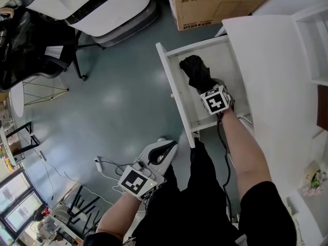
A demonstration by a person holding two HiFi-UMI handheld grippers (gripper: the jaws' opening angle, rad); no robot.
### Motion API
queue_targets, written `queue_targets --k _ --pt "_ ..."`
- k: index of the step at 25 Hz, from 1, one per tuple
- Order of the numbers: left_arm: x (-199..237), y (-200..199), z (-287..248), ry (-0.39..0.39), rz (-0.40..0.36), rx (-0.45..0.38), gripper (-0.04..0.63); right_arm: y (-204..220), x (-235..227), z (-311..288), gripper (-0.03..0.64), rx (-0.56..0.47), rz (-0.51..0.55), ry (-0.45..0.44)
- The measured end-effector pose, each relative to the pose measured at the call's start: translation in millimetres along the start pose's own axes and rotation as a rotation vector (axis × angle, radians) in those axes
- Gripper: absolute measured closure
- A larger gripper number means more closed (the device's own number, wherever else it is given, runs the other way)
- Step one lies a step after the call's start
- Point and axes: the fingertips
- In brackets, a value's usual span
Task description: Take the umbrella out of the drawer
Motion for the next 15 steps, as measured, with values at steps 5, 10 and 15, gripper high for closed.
queue_targets --k 5,10,15 --pt "-4 0 3 -0.005 -0.005 0.003 0.594 0 0 1 0.318 0.003 0.003 -0.006" --pt "-10 2 8 -0.009 -0.01 0.004 0.594 -1 -1 2 0.324 -0.009 -0.008 -0.011" --pt "-14 4 15 -0.019 -0.012 -0.002 0.594 -1 -1 8 0.331 -0.03 -0.026 -0.013"
Point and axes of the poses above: the fingertips, and each gripper's own axes: z backward along the fingers, x to its left, y out of its underside, and after that the axes turned 10 degrees about y, right-handed
